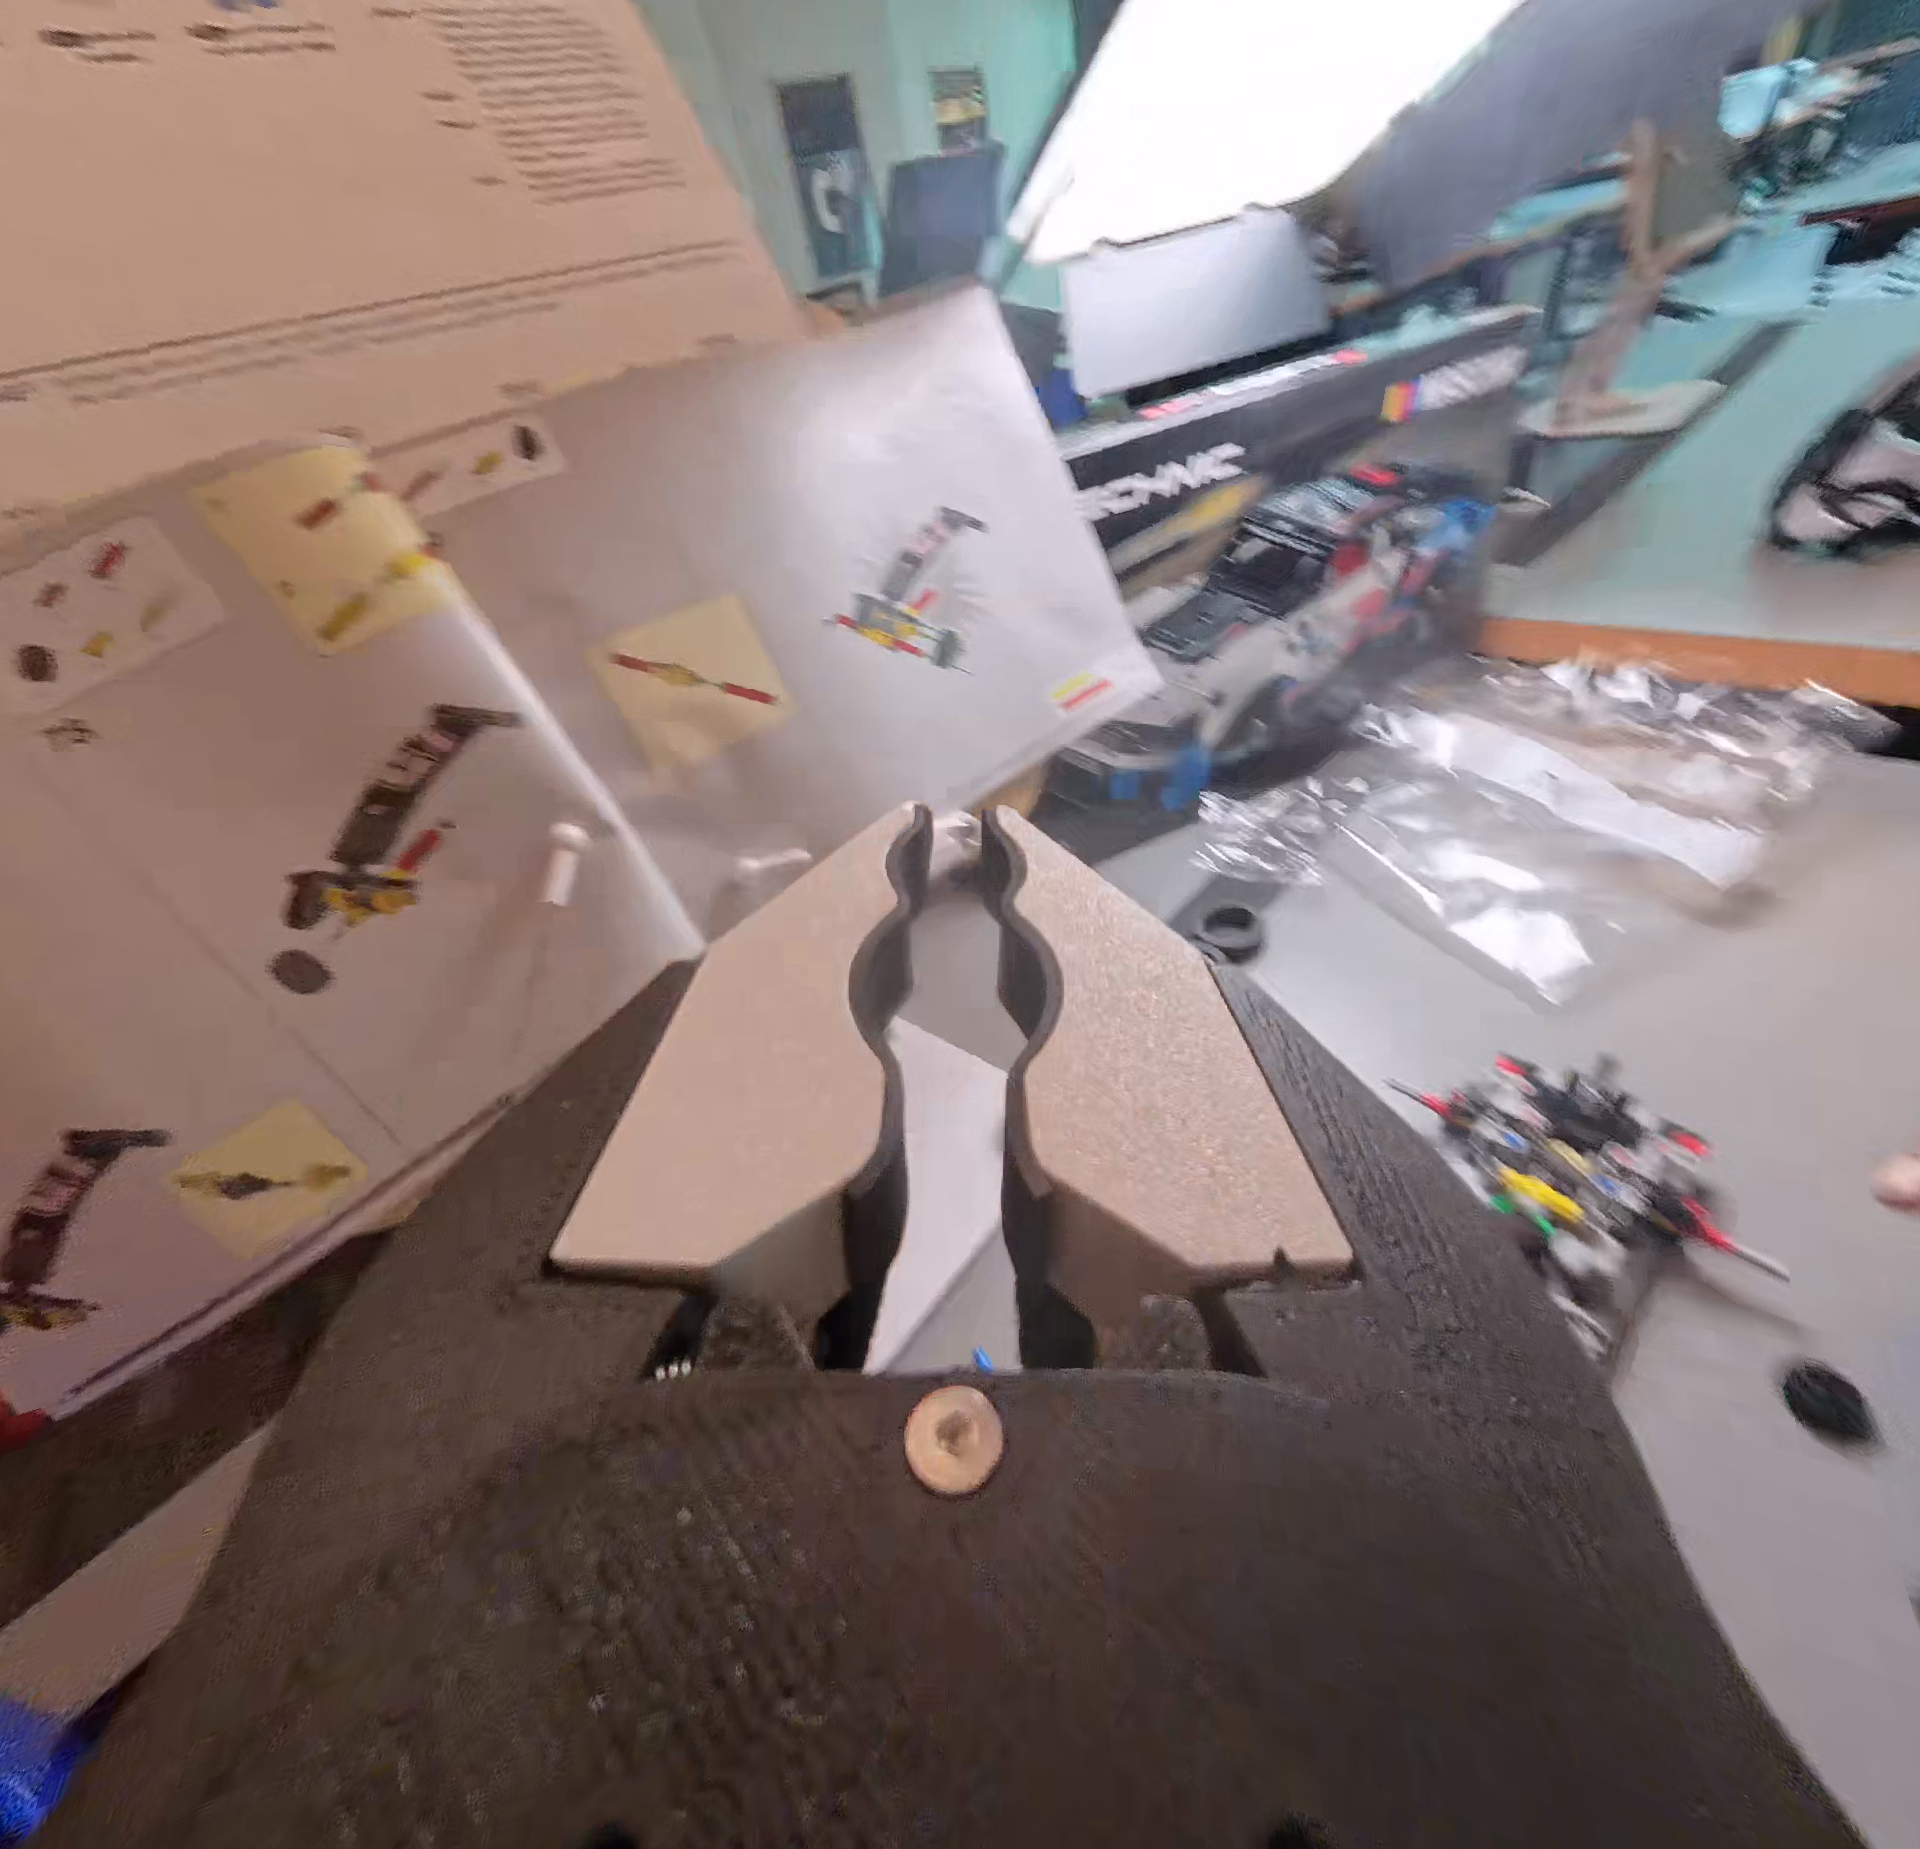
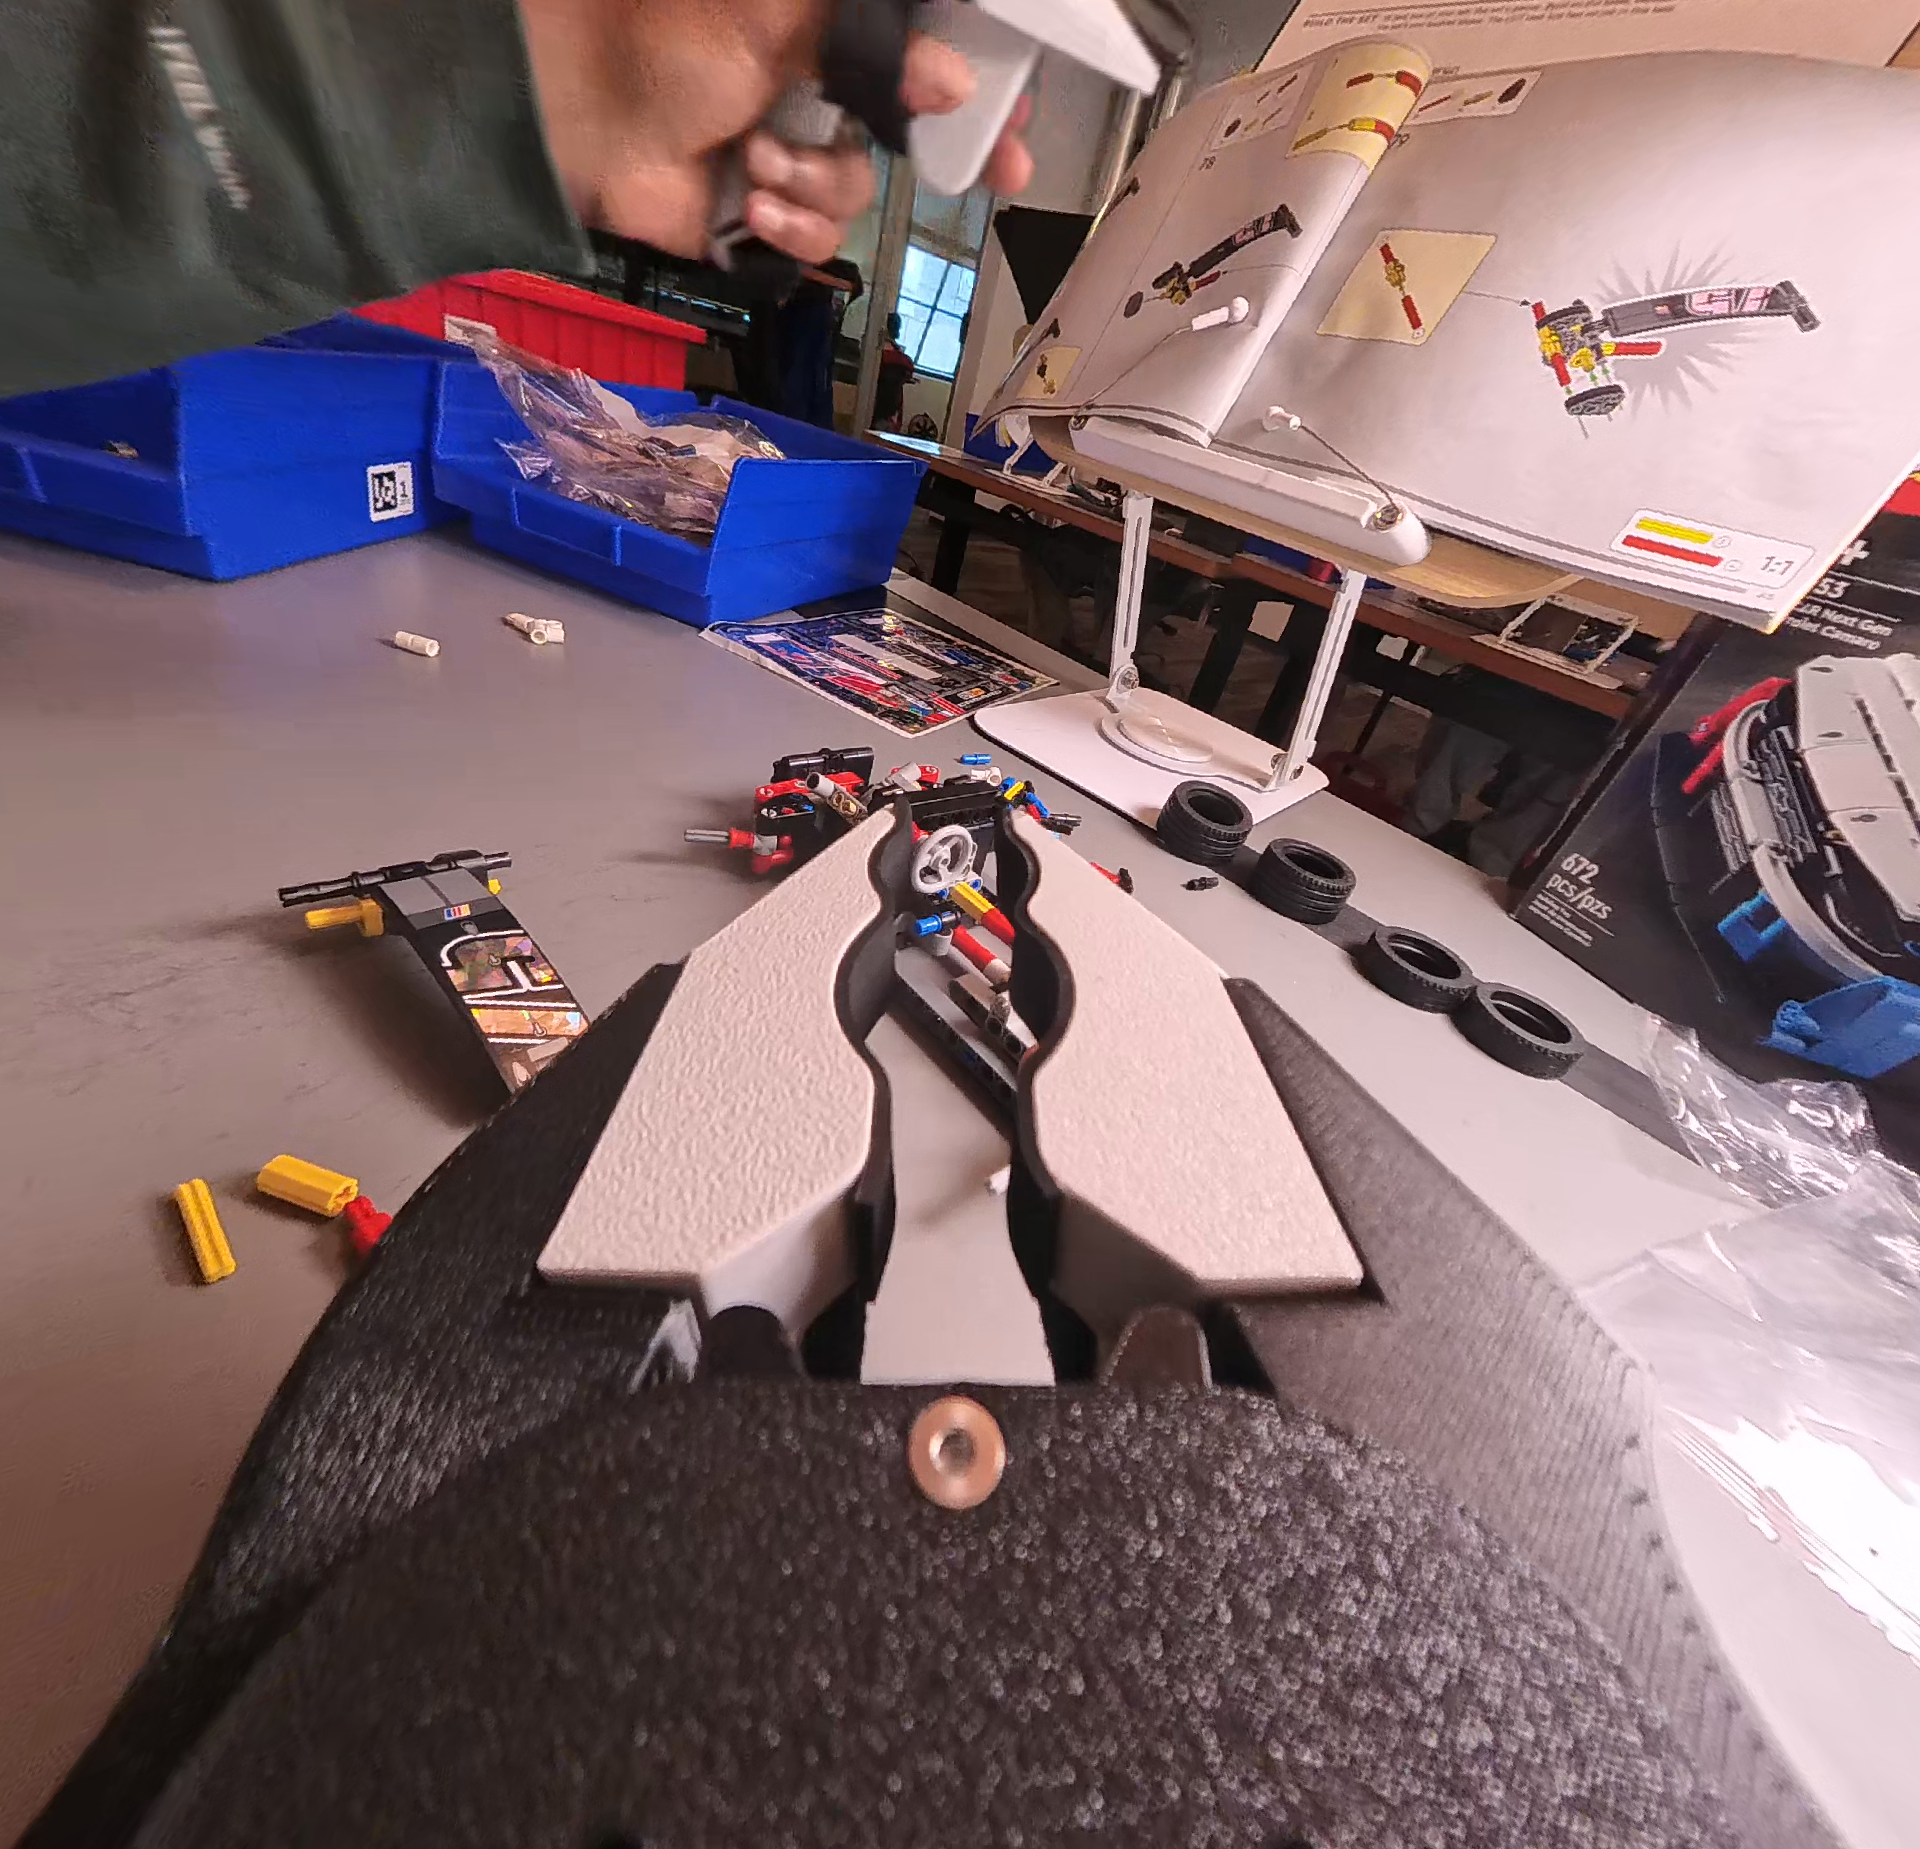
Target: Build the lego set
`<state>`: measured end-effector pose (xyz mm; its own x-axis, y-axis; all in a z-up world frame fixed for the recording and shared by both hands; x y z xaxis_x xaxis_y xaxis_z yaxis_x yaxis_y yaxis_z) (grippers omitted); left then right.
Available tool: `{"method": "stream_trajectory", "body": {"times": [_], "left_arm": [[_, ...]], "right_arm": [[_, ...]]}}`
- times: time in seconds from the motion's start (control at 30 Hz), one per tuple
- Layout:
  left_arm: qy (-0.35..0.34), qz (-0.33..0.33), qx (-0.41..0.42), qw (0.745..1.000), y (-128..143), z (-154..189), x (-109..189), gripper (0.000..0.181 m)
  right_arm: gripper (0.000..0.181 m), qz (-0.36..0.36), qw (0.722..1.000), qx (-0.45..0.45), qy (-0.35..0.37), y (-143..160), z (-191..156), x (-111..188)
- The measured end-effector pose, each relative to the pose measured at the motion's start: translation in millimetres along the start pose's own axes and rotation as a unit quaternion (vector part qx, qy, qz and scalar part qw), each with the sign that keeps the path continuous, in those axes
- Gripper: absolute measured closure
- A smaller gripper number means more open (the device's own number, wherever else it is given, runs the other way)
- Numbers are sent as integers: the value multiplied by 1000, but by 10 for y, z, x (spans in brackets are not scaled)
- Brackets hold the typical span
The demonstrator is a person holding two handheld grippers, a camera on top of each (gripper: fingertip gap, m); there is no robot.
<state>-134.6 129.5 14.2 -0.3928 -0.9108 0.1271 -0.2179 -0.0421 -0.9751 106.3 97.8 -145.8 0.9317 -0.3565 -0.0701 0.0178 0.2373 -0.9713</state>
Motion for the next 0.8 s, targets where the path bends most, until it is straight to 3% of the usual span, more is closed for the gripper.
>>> {"method": "stream_trajectory", "body": {"times": [0.2,0.37,0.57,0.8], "left_arm": [[176,-112,30,978,812,1368,441,170],[251,-188,69,947,1528,2168,787,165],[298,-213,78,927,1787,2825,712,172],[283,-272,69,917,1862,2991,347,171]], "right_arm": [[168,-48,995,4,-91,81,-204,31],[164,-185,938,64,-285,403,-615,343],[163,-248,895,144,-342,530,-768,534],[170,-256,879,211,-343,569,-863,542]]}}
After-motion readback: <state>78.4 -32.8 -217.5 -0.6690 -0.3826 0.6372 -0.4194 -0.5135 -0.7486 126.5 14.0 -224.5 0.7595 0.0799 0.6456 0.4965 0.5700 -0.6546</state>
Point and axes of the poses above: each gripper's, where its closed fingertips meet, x back along the fingers, y out of its underside, z = x × y across the jaws, the point moved 3 cm from there along x, back along the fingers, and after that the axes turned 13 degrees about y, right-handed, at the moved point
